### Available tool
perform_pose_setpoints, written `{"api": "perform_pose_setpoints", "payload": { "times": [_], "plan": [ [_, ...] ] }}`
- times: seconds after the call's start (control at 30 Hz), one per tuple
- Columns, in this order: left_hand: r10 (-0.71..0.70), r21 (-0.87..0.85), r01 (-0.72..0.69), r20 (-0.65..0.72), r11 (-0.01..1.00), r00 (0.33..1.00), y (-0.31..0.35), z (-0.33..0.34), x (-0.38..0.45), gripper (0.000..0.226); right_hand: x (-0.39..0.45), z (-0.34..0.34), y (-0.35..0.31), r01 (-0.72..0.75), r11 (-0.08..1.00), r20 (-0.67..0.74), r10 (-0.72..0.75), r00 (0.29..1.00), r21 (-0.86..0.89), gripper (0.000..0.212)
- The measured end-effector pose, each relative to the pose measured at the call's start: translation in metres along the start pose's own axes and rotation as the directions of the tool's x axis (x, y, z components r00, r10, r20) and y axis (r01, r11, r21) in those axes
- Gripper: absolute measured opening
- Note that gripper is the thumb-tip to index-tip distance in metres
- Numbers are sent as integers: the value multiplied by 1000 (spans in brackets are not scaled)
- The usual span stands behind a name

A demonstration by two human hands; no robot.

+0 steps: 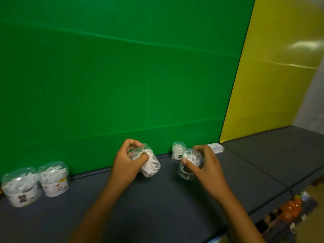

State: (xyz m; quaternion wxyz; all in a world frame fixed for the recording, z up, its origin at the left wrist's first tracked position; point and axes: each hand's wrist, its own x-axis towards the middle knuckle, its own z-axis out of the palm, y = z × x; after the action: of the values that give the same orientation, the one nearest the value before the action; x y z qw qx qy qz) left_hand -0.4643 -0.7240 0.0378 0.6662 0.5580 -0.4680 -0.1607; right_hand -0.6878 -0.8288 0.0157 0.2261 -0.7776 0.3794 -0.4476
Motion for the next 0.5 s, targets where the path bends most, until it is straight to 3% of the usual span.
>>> {"api": "perform_pose_setpoints", "payload": {
  "times": [0.27,0.5],
  "plan": [
    [-26,79,18,100,997,995,-20,50,38,34,36,-2,44,-3,999,35,1,999,39,46],
    [-100,285,64,114,957,988,-39,86,63,41,68,-7,82,43,997,141,-51,989,57,47]
  ]
}}
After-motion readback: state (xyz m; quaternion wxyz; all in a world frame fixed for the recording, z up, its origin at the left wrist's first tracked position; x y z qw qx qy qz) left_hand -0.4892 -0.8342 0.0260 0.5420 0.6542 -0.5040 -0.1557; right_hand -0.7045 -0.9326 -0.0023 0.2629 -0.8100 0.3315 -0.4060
